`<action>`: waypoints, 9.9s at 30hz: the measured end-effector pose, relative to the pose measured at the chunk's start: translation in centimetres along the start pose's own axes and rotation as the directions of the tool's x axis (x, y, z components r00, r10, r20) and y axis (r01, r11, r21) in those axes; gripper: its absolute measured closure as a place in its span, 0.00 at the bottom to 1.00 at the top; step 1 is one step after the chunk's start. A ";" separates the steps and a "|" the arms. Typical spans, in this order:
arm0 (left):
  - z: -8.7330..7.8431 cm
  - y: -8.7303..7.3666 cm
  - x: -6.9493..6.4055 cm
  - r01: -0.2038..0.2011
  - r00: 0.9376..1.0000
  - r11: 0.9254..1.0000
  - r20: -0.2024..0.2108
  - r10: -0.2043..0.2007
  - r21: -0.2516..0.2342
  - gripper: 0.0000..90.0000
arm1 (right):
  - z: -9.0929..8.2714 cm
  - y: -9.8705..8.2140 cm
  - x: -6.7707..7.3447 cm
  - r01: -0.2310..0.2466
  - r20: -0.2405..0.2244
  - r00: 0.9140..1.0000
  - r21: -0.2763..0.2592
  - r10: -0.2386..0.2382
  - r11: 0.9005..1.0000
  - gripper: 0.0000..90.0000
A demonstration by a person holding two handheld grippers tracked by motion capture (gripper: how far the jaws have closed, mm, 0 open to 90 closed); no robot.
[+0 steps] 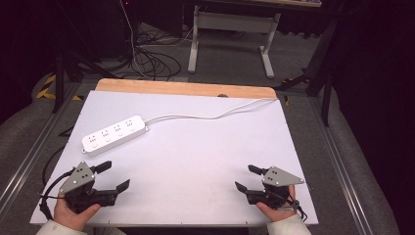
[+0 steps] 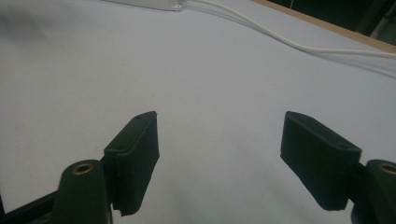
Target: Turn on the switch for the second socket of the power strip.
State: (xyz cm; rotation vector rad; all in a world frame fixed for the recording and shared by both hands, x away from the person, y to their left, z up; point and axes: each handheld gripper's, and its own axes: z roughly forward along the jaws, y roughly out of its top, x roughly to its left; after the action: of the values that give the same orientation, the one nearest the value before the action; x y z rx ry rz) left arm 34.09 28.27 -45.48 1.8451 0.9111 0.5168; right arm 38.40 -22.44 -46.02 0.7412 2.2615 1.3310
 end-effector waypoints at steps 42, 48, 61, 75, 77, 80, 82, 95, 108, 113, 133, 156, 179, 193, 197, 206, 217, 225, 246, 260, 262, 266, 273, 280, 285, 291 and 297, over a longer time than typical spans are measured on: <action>-0.8 2.0 0.2 -0.027 0.999 0.998 -0.034 0.029 0.051 0.34 | 0.3 0.1 0.3 0.016 -0.007 1.000 0.009 -0.016 1.000 0.33; -1.3 2.7 0.9 -0.018 0.999 0.996 -0.042 0.022 0.093 0.42 | 0.4 0.0 0.3 0.021 -0.007 1.000 0.013 -0.021 1.000 0.33; -2.0 4.6 2.7 0.034 0.999 0.992 -0.019 -0.032 0.121 0.45 | 0.5 0.0 0.4 0.014 -0.006 1.000 0.021 -0.013 1.000 0.33; -2.4 6.3 4.0 0.073 0.995 0.995 -0.079 -0.067 0.071 0.50 | 0.5 0.0 0.4 0.018 -0.005 1.000 0.018 -0.018 1.000 0.33; -2.4 6.6 4.2 0.065 0.995 0.995 -0.084 -0.059 0.071 0.49 | 0.5 0.0 0.4 0.019 -0.003 1.000 0.020 -0.019 1.000 0.33; -2.4 7.0 4.3 0.050 0.996 0.996 -0.083 -0.044 0.074 0.48 | 0.6 0.0 0.4 0.018 -0.003 1.000 0.021 -0.018 1.000 0.33; -2.3 7.3 4.4 0.051 0.995 0.996 -0.089 -0.043 0.079 0.47 | 0.6 0.0 0.4 0.019 -0.003 1.000 0.021 -0.019 1.000 0.33; -1.9 9.1 5.2 0.034 0.994 0.996 -0.104 -0.025 0.086 0.46 | 0.6 0.0 0.4 0.022 -0.004 1.000 0.018 -0.021 1.000 0.33; -0.2 9.9 6.7 0.029 0.994 0.996 -0.105 -0.020 0.083 0.46 | 0.5 0.0 0.4 0.021 -0.005 1.000 0.019 -0.021 1.000 0.33; 0.6 9.9 7.5 0.051 0.995 0.996 -0.095 -0.044 0.075 0.45 | 0.5 0.0 0.4 0.023 -0.005 1.000 0.018 -0.023 1.000 0.33; 4.0 9.3 9.9 0.123 0.981 0.987 -0.162 -0.106 0.099 0.78 | 0.5 0.0 0.5 0.027 -0.009 1.000 0.018 -0.027 0.999 0.33; 7.7 7.7 11.7 0.139 0.974 0.967 -0.207 -0.094 0.213 1.00 | 0.6 0.0 0.4 0.029 -0.008 1.000 0.017 -0.029 0.999 0.33; 10.0 6.4 12.4 0.162 0.972 0.928 -0.218 -0.091 0.334 1.00 | 0.6 -0.1 0.4 0.034 -0.011 0.999 0.019 -0.034 0.999 0.33; 10.4 6.2 12.4 0.157 0.971 0.922 -0.226 -0.078 0.354 1.00 | 0.6 -0.1 0.4 0.036 -0.009 0.999 0.020 -0.036 0.999 0.33; 10.5 6.1 12.3 0.147 0.971 0.922 -0.232 -0.065 0.359 1.00 | 0.6 -0.1 0.4 0.036 -0.010 0.999 0.020 -0.036 0.999 0.33; 10.7 6.0 12.2 0.136 0.968 0.926 -0.247 -0.049 0.352 1.00 | 0.6 -0.1 0.4 0.036 -0.008 0.999 0.020 -0.036 0.999 0.33; 10.8 5.9 11.9 0.111 0.966 0.928 -0.256 -0.017 0.355 1.00 | 0.6 -0.1 0.4 0.032 -0.009 0.999 0.021 -0.032 0.999 0.33; 10.8 5.8 11.8 0.110 0.964 0.930 -0.265 -0.014 0.351 1.00 | 0.5 -0.1 0.5 0.028 -0.008 1.000 0.023 -0.028 0.999 0.33; 11.0 5.8 11.7 0.123 0.962 0.924 -0.272 -0.022 0.362 1.00 | 0.4 -0.1 0.6 0.030 -0.007 1.000 0.021 -0.030 0.999 0.33; 11.1 5.8 11.6 0.112 0.962 0.923 -0.274 -0.008 0.369 1.00 | 0.4 -0.2 0.6 0.031 -0.006 1.000 0.023 -0.031 0.999 0.33; 11.1 5.8 11.6 0.117 0.962 0.923 -0.272 -0.013 0.368 1.00 | 0.4 -0.2 0.6 0.028 -0.007 1.000 0.026 -0.028 0.999 0.33; 11.1 5.8 11.7 0.122 0.963 0.921 -0.270 -0.018 0.370 1.00 | 0.4 -0.2 0.6 0.027 -0.007 1.000 0.027 -0.027 0.999 0.33; 11.1 5.8 11.6 0.129 0.961 0.919 -0.277 -0.022 0.372 1.00 | 0.4 -0.2 0.6 0.030 -0.007 1.000 0.024 -0.030 0.999 0.33; 11.2 5.9 11.7 0.129 0.962 0.917 -0.273 -0.023 0.377 1.00 | 0.4 -0.2 0.6 0.028 -0.008 1.000 0.028 -0.028 0.999 0.33; 11.2 5.9 11.8 0.127 0.961 0.921 -0.275 -0.023 0.369 1.00 | 0.4 -0.2 0.6 0.027 -0.007 1.000 0.026 -0.027 0.999 0.33; 10.7 6.2 11.8 0.138 0.966 0.940 -0.252 -0.058 0.312 1.00 | 0.4 -0.2 0.5 0.021 -0.003 1.000 0.024 -0.021 0.999 0.33; 9.1 7.5 11.2 0.140 0.967 0.964 -0.242 -0.084 0.225 0.94 | 0.4 -0.2 0.5 0.018 -0.003 1.000 0.026 -0.018 1.000 0.33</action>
State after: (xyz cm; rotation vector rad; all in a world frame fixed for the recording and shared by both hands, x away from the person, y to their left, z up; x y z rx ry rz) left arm 50.12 29.84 -43.11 1.9618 1.2761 0.5789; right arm 38.14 -21.95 -46.43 0.7266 2.2858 1.2975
